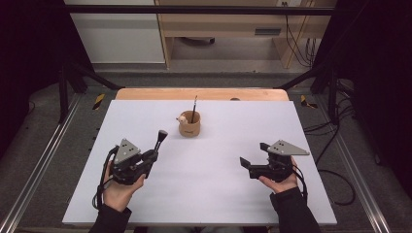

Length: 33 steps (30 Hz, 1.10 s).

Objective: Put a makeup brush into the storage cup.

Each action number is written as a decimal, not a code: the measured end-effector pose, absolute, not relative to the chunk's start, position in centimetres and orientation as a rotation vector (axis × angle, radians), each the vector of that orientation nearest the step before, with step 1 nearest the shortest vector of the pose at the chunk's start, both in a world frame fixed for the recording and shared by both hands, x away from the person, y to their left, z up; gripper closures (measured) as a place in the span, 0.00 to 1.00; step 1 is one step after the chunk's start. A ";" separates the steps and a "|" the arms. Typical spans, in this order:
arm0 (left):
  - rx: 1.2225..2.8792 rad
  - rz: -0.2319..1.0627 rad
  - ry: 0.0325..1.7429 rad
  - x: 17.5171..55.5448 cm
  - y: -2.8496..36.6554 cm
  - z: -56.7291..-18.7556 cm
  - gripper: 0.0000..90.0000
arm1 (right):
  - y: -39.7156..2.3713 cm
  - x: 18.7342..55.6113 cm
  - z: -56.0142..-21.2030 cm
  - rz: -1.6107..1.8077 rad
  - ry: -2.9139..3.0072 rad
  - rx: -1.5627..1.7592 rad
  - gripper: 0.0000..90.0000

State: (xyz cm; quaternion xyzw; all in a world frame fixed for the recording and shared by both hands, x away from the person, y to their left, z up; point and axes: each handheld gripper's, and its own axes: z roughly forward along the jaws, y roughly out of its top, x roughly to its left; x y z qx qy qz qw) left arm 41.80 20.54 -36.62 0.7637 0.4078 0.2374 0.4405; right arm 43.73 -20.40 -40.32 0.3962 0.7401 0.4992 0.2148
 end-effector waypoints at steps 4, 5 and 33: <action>1.874 0.604 1.005 42.3 20.0 -36.2 0.87 | -20.4 43.7 -40.3 1.385 2.053 1.097 0.11; 1.869 0.606 1.004 42.5 19.8 -36.1 0.87 | -20.4 43.8 -40.4 1.385 2.054 1.098 0.11; 1.707 0.619 0.946 46.4 15.1 -33.2 0.87 | -20.5 43.6 -40.1 1.392 2.036 1.097 0.08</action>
